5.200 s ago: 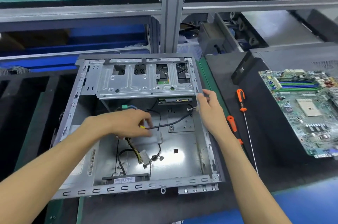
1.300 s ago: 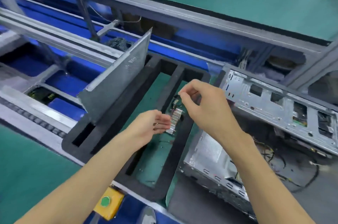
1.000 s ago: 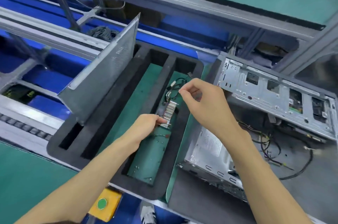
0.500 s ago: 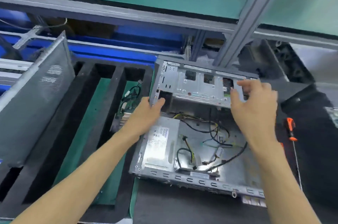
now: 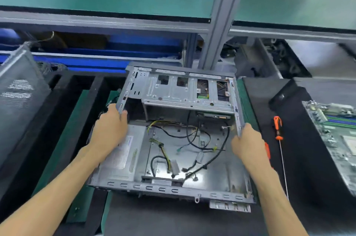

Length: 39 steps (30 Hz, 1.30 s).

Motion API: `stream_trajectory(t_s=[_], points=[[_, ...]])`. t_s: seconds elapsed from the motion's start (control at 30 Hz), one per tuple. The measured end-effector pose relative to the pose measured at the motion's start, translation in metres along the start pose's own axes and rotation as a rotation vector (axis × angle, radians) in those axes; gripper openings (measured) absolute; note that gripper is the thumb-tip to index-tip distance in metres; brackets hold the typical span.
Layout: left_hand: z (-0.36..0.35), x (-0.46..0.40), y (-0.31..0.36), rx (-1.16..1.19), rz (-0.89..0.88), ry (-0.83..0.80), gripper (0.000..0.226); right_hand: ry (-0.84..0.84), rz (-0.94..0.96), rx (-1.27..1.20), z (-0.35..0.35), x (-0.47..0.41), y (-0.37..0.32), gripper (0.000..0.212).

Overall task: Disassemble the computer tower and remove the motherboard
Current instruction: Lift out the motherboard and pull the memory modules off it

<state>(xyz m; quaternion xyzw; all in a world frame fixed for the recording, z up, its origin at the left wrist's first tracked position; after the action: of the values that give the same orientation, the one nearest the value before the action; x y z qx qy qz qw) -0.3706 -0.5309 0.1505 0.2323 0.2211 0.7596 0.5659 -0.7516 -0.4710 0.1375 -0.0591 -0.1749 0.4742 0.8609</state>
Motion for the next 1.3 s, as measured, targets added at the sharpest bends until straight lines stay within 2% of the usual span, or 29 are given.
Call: stream_trajectory(t_s=[0.17,0.27,0.47,0.57,0.63,0.73,0.8,0.83,0.87,0.9,0.97,1.03,1.07,1.17,1.23,1.3], points=[[-0.009,0.015,0.005,0.116,0.004,0.055,0.025,0.002,0.112,0.06,0.028,-0.03,-0.007,0.006],[-0.021,0.025,0.007,0.271,0.067,0.087,0.021,0.069,0.201,0.125,0.065,-0.055,-0.024,0.016],[-0.056,0.05,0.018,0.74,0.328,0.162,0.008,0.258,0.45,0.272,0.151,-0.08,-0.098,0.023],[-0.079,0.061,0.023,0.836,0.439,0.143,0.016,0.359,0.56,0.358,0.177,-0.076,-0.135,0.022],[-0.09,0.066,0.03,0.853,0.455,0.093,0.012,0.441,0.623,0.397,0.19,-0.068,-0.158,0.021],[-0.095,0.066,0.032,0.66,0.359,-0.107,0.022,0.554,0.674,0.448,0.2,-0.052,-0.184,0.028],[-0.089,0.06,0.018,0.29,0.292,-0.358,0.042,0.603,0.679,0.491,0.2,-0.043,-0.192,0.037],[-0.076,0.049,0.008,0.032,0.221,-0.41,0.054,0.623,0.67,0.505,0.2,-0.038,-0.193,0.038],[-0.054,0.034,0.003,-0.15,0.155,-0.373,0.061,0.638,0.659,0.515,0.2,-0.032,-0.194,0.037],[-0.026,0.016,0.006,-0.212,0.082,-0.259,0.063,0.65,0.647,0.522,0.199,-0.026,-0.194,0.037],[0.034,-0.017,0.027,-0.018,-0.068,0.046,0.058,0.658,0.623,0.523,0.199,-0.013,-0.196,0.037],[0.074,-0.041,0.053,0.286,-0.247,0.248,0.07,0.644,0.603,0.514,0.198,0.003,-0.199,0.039],[0.081,-0.053,0.064,0.394,-0.3,0.246,0.083,0.637,0.591,0.498,0.199,0.011,-0.2,0.04],[0.063,-0.074,0.081,0.568,-0.271,0.022,0.112,0.565,0.589,0.431,0.196,0.04,-0.206,0.048],[0.05,-0.073,0.082,0.495,-0.294,-0.01,0.117,0.463,0.622,0.383,0.189,0.057,-0.208,0.056],[0.049,-0.072,0.078,0.422,-0.294,0.065,0.121,0.355,0.646,0.32,0.187,0.067,-0.201,0.061]])
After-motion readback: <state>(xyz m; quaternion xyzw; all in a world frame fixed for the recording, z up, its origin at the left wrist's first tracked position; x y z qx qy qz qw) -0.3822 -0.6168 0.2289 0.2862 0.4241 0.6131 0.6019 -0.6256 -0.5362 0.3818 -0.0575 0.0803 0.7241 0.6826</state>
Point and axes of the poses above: each hand's wrist, its own x-axis away from the middle knuckle, its own z-axis out of the back of the hand, y = z × x, the point moved 8 cm from there along -x, towards the middle knuckle, and after that the axes turned 6 degrees about x, right-handed, at the moved point
